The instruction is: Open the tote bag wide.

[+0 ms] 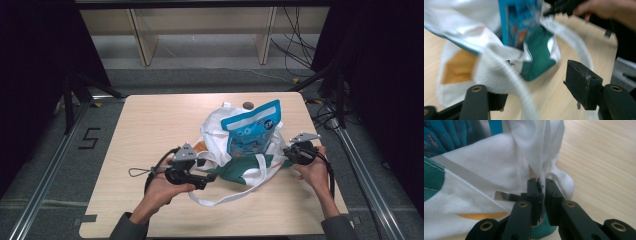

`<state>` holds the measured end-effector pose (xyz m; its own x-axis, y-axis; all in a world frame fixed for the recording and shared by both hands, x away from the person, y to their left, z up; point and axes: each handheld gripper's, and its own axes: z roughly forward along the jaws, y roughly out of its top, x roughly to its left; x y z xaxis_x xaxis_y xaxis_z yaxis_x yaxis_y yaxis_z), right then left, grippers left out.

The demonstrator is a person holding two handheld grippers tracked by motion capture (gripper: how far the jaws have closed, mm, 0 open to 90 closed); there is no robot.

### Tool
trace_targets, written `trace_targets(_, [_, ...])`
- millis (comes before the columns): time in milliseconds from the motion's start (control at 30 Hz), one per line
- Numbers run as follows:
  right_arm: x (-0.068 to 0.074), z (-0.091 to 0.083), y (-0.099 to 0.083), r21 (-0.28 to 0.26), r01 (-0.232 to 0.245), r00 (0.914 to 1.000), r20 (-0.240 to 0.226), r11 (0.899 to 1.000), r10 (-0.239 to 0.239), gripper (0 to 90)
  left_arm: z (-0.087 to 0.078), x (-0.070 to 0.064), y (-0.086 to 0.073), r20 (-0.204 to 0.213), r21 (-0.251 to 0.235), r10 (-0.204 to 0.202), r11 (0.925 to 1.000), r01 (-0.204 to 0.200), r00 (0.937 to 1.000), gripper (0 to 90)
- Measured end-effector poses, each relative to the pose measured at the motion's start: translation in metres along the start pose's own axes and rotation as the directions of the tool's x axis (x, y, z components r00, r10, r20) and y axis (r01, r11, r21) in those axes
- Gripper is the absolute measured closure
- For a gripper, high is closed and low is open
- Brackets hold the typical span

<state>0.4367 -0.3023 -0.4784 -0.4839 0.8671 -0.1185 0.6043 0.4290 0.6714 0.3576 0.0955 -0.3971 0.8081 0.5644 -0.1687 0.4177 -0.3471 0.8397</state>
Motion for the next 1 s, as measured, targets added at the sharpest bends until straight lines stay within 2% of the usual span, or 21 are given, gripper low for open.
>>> trace_targets(33, [0.0,-0.002,0.001,0.016,-0.022,0.9996,-0.015,1.0,0.022,83.5,-0.007,0.005,0.007,0.037,-0.014,-0.034,0.9993,0.035,0.9987,40.3])
trace_targets(67, [-0.003,0.0,0.0,-0.003,0.016,0.9998,-0.008,1.0,-0.016,83.1,-0.007,0.005,0.007,0.037,-0.014,-0.034,0.9993,0.035,0.9987,41.4])
trace_targets(100, [-0.002,-0.002,0.001,0.015,-0.022,0.9997,-0.014,1.0,0.022,82.2,-0.011,0.003,0.011,0.048,0.021,-0.037,0.9991,0.036,0.9982,41.3])
trace_targets(167, [-0.003,-0.002,0.0,0.002,-0.005,0.9999,-0.012,1.0,0.005,82.2,-0.012,0.002,0.011,0.063,0.058,-0.023,0.9981,0.019,0.9977,41.1])
trace_targets(233, [-0.004,-0.002,-0.001,-0.005,-0.012,0.9997,-0.021,1.0,0.012,82.1,-0.01,0.001,0.001,0.036,0.118,-0.015,0.993,0.01,0.9992,38.9])
trace_targets(267, [-0.004,-0.002,-0.001,-0.005,-0.012,0.9997,-0.021,1.0,0.012,82.1,-0.01,0.001,0.001,0.036,0.118,-0.015,0.993,0.01,0.9992,36.8])
trace_targets(300, [-0.003,-0.002,-0.001,-0.013,-0.017,0.9997,-0.018,1.0,0.016,82.1,-0.009,0.005,-0.008,0.025,0.179,-0.011,0.9839,0.006,0.9996,35.5])
trace_targets(367, [-0.004,-0.003,-0.001,-0.005,0.002,0.9998,-0.019,1.0,-0.002,82.1,-0.01,0.01,-0.017,0.002,0.185,-0.054,0.9813,0.052,0.9985,34.0])
trace_targets(467, [-0.004,-0.004,-0.001,-0.001,-0.006,0.9997,-0.024,1.0,0.006,82.1,-0.012,0.016,-0.023,0.006,0.188,-0.07,0.9798,0.068,0.9975,31.1])
trace_targets(533, [-0.006,-0.004,-0.001,-0.004,0.025,0.9995,-0.02,1.0,-0.025,82.0,-0.015,0.018,-0.025,0.003,0.195,-0.083,0.9774,0.081,0.9966,30.4])
trace_targets(567, [-0.006,-0.004,-0.001,-0.003,0.025,0.9995,-0.021,1.0,-0.025,81.7,-0.015,0.018,-0.029,-0.039,0.256,-0.048,0.9652,0.056,0.9981,27.9])
trace_targets(600, [-0.006,-0.004,-0.001,0.0,0.017,0.9996,-0.021,1.0,-0.017,81.6,-0.012,0.017,-0.033,-0.039,0.284,-0.046,0.9572,0.055,0.9982,18.7])
trace_targets(667, [-0.004,-0.005,0.0,0.007,-0.005,0.9996,-0.026,1.0,0.006,81.7,-0.01,0.015,-0.038,-0.024,0.273,-0.068,0.9593,0.072,0.9974,19.0])
trace_targets(700, [-0.005,-0.004,-0.001,0.003,0.018,0.9996,-0.021,1.0,-0.018,81.6,-0.007,0.016,-0.044,-0.014,0.234,-0.076,0.9692,0.077,0.997,20.4])
trace_targets(733, [-0.004,-0.004,0.0,0.008,0.002,0.9997,-0.023,1.0,-0.002,81.7,-0.009,0.021,-0.044,-0.033,0.242,-0.055,0.9682,0.061,0.9979,20.3])
trace_targets(800, [-0.004,-0.004,0.0,0.01,0.0,0.9997,-0.025,1.0,0.0,81.6,-0.01,0.024,-0.043,-0.065,0.221,-0.067,0.9719,0.08,0.9956,18.2])
trace_targets(833, [-0.005,-0.004,-0.001,0.002,0.02,0.9996,-0.02,1.0,-0.02,81.6,-0.016,0.032,-0.039,-0.104,0.172,-0.086,0.9798,0.103,0.9909,18.3])
trace_targets(867, [-0.005,-0.004,-0.001,0.002,0.02,0.9996,-0.02,1.0,-0.02,81.6,-0.016,0.032,-0.039,-0.104,0.172,-0.086,0.9798,0.103,0.9909,18.3])
trace_targets(933, [-0.005,-0.003,0.0,0.003,0.025,0.9996,-0.015,1.0,-0.025,81.4,-0.024,0.036,-0.028,-0.156,0.094,-0.093,0.9896,0.109,0.9834,18.4])
trace_targets(967, [-0.005,-0.003,0.0,0.001,0.017,0.9997,-0.017,1.0,-0.017,81.3,-0.024,0.036,-0.028,-0.156,0.094,-0.093,0.9896,0.109,0.9834,19.0])
trace_targets(1000, [-0.005,-0.003,0.0,0.001,0.017,0.9997,-0.017,1.0,-0.017,81.3,-0.024,0.036,-0.023,-0.176,0.055,-0.096,0.9928,0.107,0.9798,19.0])
